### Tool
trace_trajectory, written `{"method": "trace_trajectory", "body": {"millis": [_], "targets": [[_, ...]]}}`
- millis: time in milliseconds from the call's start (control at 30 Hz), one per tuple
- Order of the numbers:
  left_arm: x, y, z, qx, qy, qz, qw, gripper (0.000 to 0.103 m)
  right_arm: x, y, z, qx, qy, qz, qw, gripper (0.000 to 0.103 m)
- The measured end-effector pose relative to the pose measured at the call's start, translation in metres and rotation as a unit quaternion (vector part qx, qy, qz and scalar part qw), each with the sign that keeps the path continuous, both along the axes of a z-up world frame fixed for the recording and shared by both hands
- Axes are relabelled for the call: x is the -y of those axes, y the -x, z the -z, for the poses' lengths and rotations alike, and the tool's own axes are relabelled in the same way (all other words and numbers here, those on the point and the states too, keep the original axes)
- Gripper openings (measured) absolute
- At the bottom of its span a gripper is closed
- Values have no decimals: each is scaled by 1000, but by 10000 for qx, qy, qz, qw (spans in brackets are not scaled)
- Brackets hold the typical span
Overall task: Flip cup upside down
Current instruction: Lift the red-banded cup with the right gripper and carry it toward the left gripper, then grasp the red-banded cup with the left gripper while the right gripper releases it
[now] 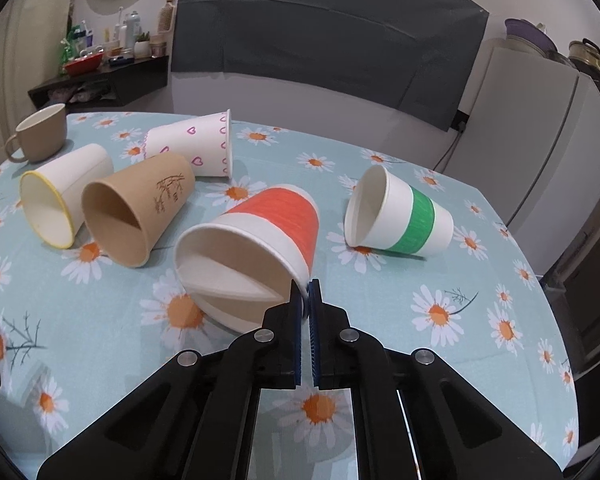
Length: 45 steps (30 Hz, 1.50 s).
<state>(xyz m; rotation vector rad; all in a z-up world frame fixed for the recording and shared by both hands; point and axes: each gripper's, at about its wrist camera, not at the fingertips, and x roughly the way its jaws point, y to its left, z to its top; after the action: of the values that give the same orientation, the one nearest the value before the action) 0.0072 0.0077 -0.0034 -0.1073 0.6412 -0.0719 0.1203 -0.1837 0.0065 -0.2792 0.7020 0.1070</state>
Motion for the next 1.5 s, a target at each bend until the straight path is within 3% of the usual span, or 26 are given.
{"method": "trace_trajectory", "body": {"millis": [500, 933, 967, 1000, 1033, 1100, 1300, 1500], "targets": [[-8, -2, 2, -87, 115, -257, 9996, 97, -8, 96, 5, -58, -294, -712, 9970, 4], [-2, 7, -3, 124, -61, -238, 9996, 97, -21, 129, 9, -74, -432, -1047, 9935, 6], [-2, 7, -3, 115, -51, -245, 9996, 97, -21, 131, 9, -24, -369, -1038, 9939, 8], [-2, 7, -3, 106, -38, -251, 9996, 97, -21, 132, 8, 29, -344, -1026, 9941, 22], [-2, 7, -3, 98, -25, -255, 9996, 97, -19, 133, 7, 55, -371, -1013, 9941, 51], [-3, 6, -3, 85, -6, -251, 9996, 97, -12, 137, 3, 173, -543, -1074, 9926, 88], [-3, 5, -2, 66, -13, -232, 9997, 97, 4, 135, -4, 109, -763, -1062, 9914, 88], [-4, 4, -2, 39, 12, -292, 9996, 97, 30, 123, -4, -351, -1749, -1310, 9752, 88]]}}
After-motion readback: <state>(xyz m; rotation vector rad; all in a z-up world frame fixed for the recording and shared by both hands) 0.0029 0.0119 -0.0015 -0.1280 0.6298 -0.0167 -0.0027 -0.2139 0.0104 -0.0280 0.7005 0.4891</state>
